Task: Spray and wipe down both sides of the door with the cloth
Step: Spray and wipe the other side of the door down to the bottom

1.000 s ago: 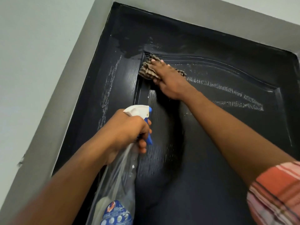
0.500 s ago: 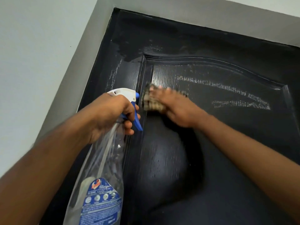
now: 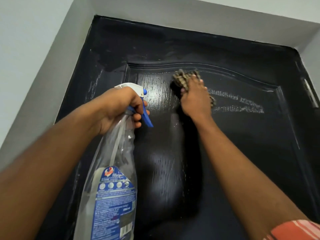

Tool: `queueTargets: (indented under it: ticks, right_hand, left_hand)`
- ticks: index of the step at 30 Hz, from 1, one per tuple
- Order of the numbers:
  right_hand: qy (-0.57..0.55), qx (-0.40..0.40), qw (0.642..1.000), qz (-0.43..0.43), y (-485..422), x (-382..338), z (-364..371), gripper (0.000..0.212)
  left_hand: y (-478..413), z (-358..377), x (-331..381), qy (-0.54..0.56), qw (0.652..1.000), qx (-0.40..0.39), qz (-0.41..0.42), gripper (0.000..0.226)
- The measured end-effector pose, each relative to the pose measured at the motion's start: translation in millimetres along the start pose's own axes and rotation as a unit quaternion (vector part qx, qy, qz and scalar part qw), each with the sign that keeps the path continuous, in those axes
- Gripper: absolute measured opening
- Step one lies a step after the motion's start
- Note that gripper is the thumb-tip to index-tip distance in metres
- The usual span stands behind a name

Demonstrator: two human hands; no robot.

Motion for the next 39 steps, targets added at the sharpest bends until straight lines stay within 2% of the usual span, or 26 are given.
queueTargets:
  ticks: [5,7,8,9,11,13,15,17,22,26,28,31,34,37,39]
  right_hand:
    - [0.003,0.048,0.978,0.201,-4,85,-41,0.043]
    - [-0.005,0.049,0.966,0.256,-8,78,-38,0.042]
    - [0.001,0.044,0.967,0.249,-11,61,-31,0.044]
    - [0.008,0.038,0.977,0.210,-12,40,-23,0.049]
    - [0.008,0.013,0.998,0.057,-9,-14,0,0.061]
    - [0.015,-0.052,0.995,-0.084,4,-57,19,0.065]
    - [0.025,-0.088,0.985,-0.148,7,-63,24,0.063]
    - [0.021,-0.077,0.987,-0.142,-1,-39,16,0.059]
    - [0.013,0.007,1.000,0.008,-32,81,-32,0.050]
    - [0.011,0.052,0.985,0.166,-30,183,-68,0.049]
    - [-0.008,0.064,0.968,0.243,-22,214,-80,0.049]
    - [-0.015,0.071,0.955,0.288,-15,224,-85,0.047]
    - [0.000,0.076,0.968,0.241,-8,175,-71,0.042]
    - [0.001,0.031,0.996,0.085,5,94,-38,0.053]
    - [-0.002,-0.023,1.000,-0.014,18,41,-18,0.063]
  left_hand:
    - [-2,15,8,-0.007,1.000,-0.011,-0.006,0.027]
    - [-3,16,5,-0.012,1.000,-0.013,-0.007,0.027]
    - [-4,16,3,-0.015,1.000,-0.011,-0.008,0.026]
    - [-6,18,1,-0.018,1.000,-0.010,-0.010,0.026]
    - [-9,21,-5,-0.023,1.000,0.000,-0.016,0.026]
    - [-13,25,-12,-0.023,0.999,0.009,-0.027,0.027]
    - [-18,35,-16,-0.025,0.999,0.008,-0.039,0.027]
    - [-23,47,-18,-0.025,0.998,0.007,-0.048,0.025]
    - [-28,83,-13,-0.018,0.999,-0.010,-0.037,0.026]
    - [-32,97,-14,-0.016,0.999,-0.016,-0.034,0.024]
    - [-33,98,-15,-0.014,0.999,-0.014,-0.035,0.024]
    - [-32,93,-17,-0.003,0.999,-0.010,-0.030,0.026]
    - [-33,84,-21,-0.001,1.000,-0.006,-0.028,0.032]
    - [-36,81,-24,-0.009,1.000,-0.001,-0.026,0.041]
    - [-38,72,-23,-0.013,0.999,0.004,-0.037,0.041]
Point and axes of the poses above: each hand's wrist, its own y-axis away from the middle knuckle, its own z-axis out of the palm, x = y × z, the point moved 3 cm from there along -y, towards the middle knuckle
